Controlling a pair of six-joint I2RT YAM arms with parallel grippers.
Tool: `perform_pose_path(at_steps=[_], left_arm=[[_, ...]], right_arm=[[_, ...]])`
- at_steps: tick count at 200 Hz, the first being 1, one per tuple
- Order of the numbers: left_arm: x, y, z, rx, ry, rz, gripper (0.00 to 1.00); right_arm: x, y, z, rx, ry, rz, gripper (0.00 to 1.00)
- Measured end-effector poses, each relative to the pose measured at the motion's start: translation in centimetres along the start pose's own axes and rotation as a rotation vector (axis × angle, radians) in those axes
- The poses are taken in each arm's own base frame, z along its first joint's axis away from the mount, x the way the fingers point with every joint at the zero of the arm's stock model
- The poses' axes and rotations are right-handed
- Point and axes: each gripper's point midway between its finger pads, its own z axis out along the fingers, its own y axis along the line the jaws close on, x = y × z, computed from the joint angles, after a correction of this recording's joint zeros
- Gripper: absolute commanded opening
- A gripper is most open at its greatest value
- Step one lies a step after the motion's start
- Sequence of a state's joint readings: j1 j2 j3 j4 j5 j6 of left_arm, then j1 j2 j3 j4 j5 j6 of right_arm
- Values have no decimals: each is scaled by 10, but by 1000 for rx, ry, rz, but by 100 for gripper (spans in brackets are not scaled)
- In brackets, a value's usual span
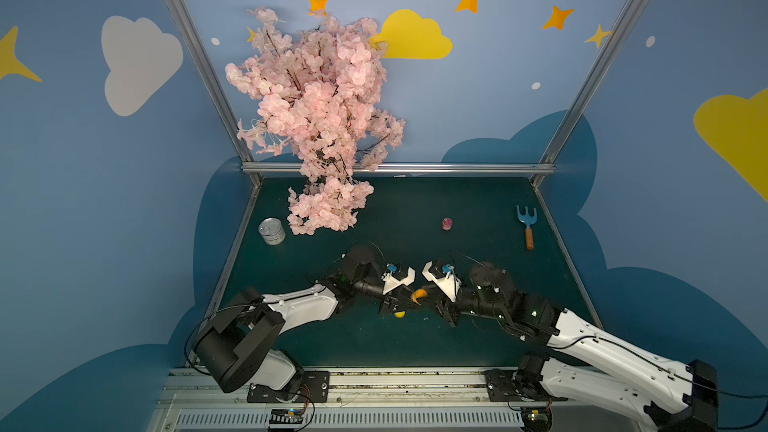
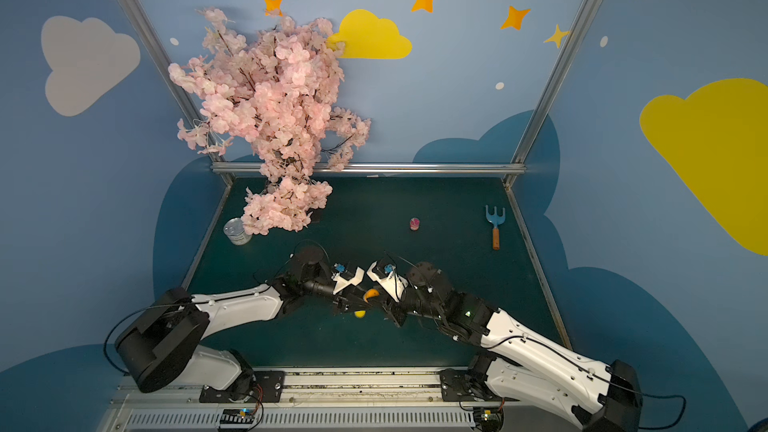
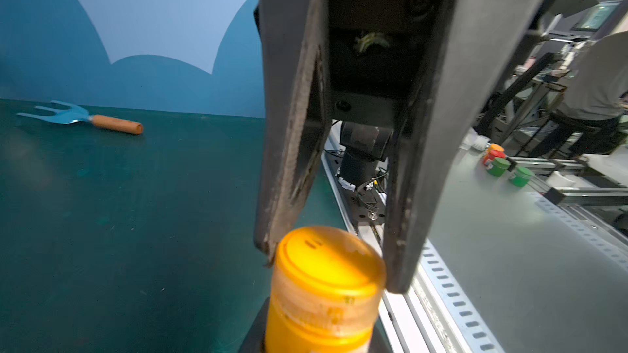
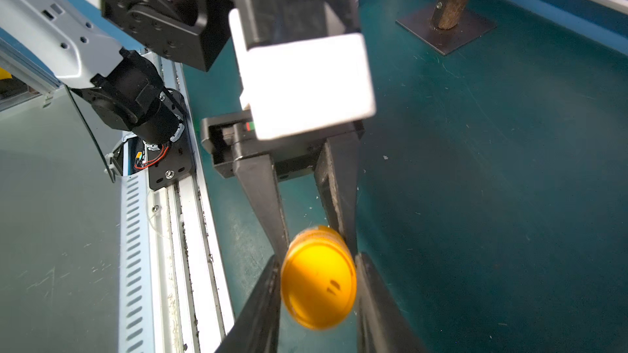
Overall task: Close the paint jar lid
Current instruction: Screw the lid onto the paint jar.
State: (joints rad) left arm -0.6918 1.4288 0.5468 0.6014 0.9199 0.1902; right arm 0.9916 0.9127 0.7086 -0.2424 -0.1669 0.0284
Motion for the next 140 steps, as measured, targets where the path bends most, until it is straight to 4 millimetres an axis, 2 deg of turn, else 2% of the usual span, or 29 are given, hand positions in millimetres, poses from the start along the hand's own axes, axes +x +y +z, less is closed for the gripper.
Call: perform_pose_path(at_steps=[44,102,126,140], left_arm=[[11,16,-14,-256,18,94,22],[24,54,-41,-634,78,186,22],[34,64,-53,-737,123,194,22],[37,68,-56,-769,139,197,22]], right_arm=[[-1,-12,19,47,42,117,11],[-7,-32,56,157,70,365,8],[-8,-35,73,212,44,441,10],[-8,-36,77,241,30,466,18]])
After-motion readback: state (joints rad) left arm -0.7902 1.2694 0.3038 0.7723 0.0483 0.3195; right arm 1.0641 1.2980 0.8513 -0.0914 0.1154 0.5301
